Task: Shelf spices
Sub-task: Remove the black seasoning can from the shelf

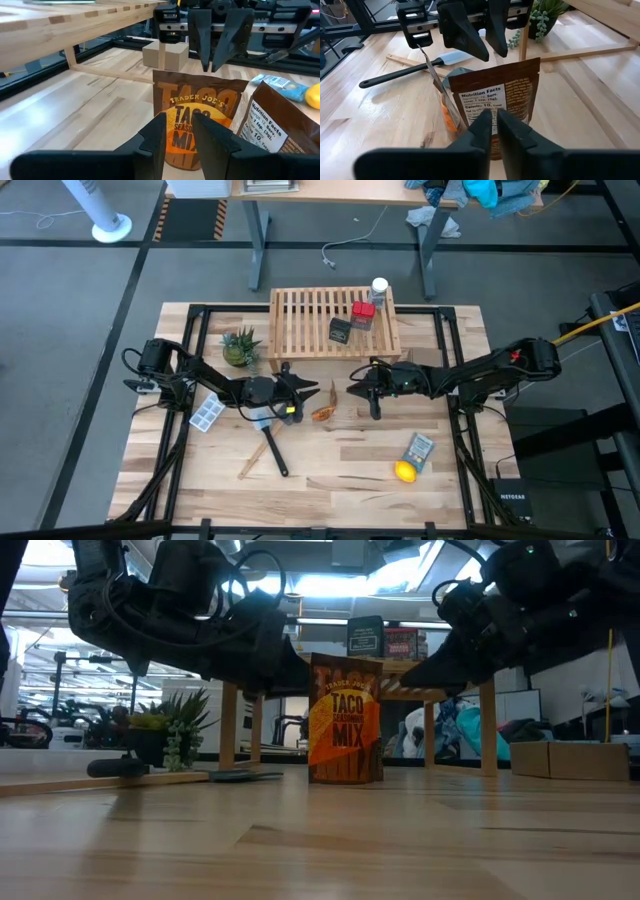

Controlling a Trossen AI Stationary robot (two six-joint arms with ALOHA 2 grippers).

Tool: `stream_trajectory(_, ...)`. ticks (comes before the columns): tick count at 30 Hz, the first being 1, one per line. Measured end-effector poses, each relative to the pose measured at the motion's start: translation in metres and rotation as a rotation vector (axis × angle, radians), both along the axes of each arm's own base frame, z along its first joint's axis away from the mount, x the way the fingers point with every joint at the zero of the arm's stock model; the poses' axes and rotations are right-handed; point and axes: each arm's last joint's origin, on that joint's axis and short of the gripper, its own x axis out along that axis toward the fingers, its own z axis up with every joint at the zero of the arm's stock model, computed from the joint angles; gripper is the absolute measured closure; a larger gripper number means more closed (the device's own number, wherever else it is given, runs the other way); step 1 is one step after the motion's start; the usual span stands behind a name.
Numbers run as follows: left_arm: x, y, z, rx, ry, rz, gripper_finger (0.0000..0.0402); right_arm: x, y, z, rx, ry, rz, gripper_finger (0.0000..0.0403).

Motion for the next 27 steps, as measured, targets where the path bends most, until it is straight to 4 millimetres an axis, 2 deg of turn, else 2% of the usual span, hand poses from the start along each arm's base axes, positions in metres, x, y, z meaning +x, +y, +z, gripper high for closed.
stream_trajectory(5, -0.001, 0.000, 0.005, 0.057, -0.005, 0.007, 0.0314, 0.000, 0.001, 0.000, 0.014, 0.000, 0.041, 0.0397)
stream_trajectory(12, -0.008, -0.005, 0.033, 0.126, -0.035, -0.017, 0.0314, 0.000, 0.004, 0.001, 0.041, -0.005, 0.119, 0.0390)
stream_trajectory(18, -0.021, -0.015, 0.052, 0.132, 0.034, -0.062, 0.0314, 0.000, 0.005, 0.002, 0.059, -0.018, 0.153, 0.0394)
stream_trajectory(22, -0.032, -0.021, 0.064, 0.197, 0.085, -0.101, 0.0313, 0.001, 0.006, 0.005, 0.069, -0.048, 0.192, 0.0388)
stream_trajectory(27, -0.047, -0.025, 0.091, 0.275, 0.032, -0.130, 0.0313, 0.001, 0.006, 0.005, 0.068, -0.054, 0.192, 0.0376)
